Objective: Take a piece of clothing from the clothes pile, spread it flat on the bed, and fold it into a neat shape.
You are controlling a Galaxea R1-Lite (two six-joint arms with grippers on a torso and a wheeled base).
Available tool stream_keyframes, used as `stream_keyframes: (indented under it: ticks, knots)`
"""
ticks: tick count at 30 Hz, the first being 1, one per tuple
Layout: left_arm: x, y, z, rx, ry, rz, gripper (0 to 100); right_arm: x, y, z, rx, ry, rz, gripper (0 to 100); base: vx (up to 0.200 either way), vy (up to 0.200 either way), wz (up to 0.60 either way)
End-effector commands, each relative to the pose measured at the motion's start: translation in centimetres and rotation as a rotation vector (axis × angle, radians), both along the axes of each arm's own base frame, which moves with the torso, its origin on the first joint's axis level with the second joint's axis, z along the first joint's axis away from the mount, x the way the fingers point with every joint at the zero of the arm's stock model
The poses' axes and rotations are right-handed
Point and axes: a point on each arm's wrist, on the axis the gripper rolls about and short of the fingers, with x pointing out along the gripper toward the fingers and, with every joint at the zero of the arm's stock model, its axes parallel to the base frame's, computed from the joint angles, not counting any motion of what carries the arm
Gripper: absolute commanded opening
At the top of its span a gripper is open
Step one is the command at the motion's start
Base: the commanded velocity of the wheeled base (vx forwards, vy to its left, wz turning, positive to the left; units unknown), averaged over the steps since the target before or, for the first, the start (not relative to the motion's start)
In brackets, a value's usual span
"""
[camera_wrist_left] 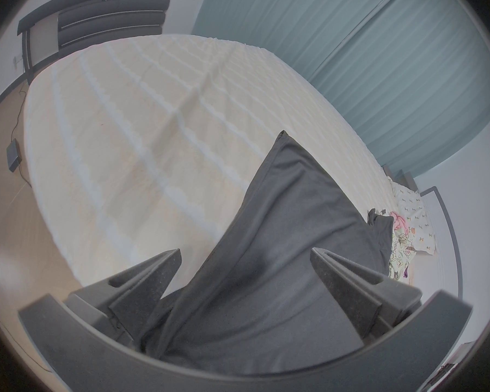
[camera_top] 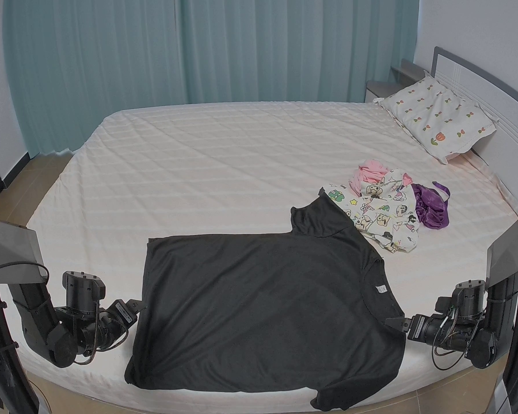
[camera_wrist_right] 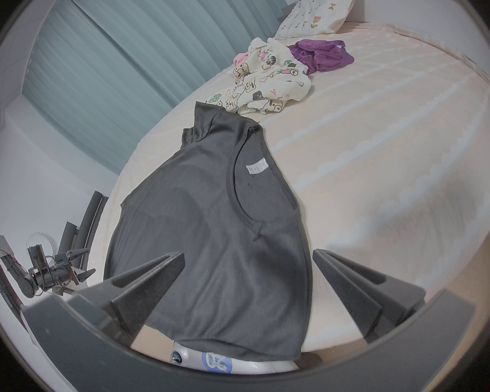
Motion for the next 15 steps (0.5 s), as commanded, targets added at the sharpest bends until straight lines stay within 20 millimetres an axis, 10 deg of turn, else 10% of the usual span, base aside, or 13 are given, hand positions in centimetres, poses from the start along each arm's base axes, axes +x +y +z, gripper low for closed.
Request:
stream_keyframes:
  ticks: [1,7,15]
  knots:
    - [0.1,0.0,-0.2,-0.002,0.006,-0.003,100,0.1,0.0,0.1,0.001,-0.010,0.001,100,0.200,0.000,0.00]
    - [1.4,-0.1,0.0,-0.007,-0.034,0.002,100,0.0,0.1,0.1,0.000,-0.011,0.001,100,0.133,0.000,0.00]
    - [8.6,0.7,1.3,-0.007,-0.120,0.059,100,-0.2,0.6,0.1,0.002,-0.004,0.023,100,0.000,0.000,0.00]
